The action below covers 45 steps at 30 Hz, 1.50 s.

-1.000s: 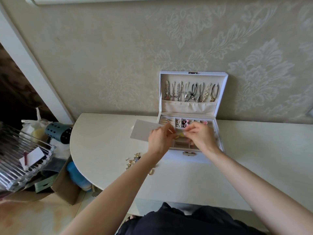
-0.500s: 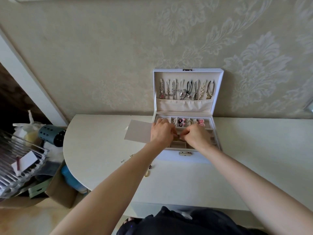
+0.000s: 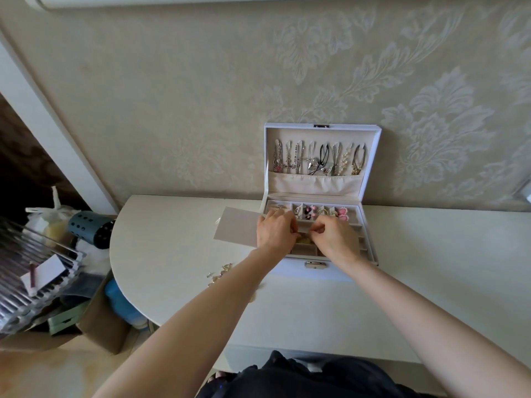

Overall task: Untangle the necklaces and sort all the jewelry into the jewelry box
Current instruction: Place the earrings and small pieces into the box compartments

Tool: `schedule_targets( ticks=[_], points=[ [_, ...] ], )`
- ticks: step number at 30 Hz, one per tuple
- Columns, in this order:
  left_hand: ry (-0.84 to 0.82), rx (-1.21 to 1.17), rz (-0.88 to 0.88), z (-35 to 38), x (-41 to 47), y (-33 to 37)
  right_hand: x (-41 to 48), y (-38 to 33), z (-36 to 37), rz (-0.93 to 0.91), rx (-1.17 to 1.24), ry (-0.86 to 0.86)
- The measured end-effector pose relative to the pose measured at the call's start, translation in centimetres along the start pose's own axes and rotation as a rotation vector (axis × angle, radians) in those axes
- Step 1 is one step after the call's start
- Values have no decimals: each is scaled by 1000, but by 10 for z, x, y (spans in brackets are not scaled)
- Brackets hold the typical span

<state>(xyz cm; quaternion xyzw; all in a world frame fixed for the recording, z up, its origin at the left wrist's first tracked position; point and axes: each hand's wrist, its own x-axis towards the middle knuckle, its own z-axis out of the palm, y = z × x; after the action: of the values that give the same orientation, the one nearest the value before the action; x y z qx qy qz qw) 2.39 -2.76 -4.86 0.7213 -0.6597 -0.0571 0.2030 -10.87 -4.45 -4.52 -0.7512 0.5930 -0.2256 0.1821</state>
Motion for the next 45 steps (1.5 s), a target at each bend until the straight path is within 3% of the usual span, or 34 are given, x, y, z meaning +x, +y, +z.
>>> schedule_targets(
  ticks=[3,6,12,15,21,34,42,45],
  points=[
    [57,-30,10,-3,-5,-7,-14,-4,-11,-49,69,78],
    [229,-143,43,-7,-25,-23,-34,-11,-16,-185,169,76],
    [425,-291,176,-9,-89,-71,-64,-18,15,-408,113,-292],
    [401,-290,128,-12,-110,-95,-68,-24,32,-439,18,-456],
    [277,-186,35,-17,-137,-133,-71,-45,54,-553,-23,-570],
    [168,-62,-47,-15,-142,-147,-65,-48,60,-535,-89,-559],
    [156,-70,-46,-11,-144,-144,-71,-40,62,-521,-16,-525],
    [182,-178,-84,-13,-144,-142,-72,-37,63,-480,47,-534]
  ],
)
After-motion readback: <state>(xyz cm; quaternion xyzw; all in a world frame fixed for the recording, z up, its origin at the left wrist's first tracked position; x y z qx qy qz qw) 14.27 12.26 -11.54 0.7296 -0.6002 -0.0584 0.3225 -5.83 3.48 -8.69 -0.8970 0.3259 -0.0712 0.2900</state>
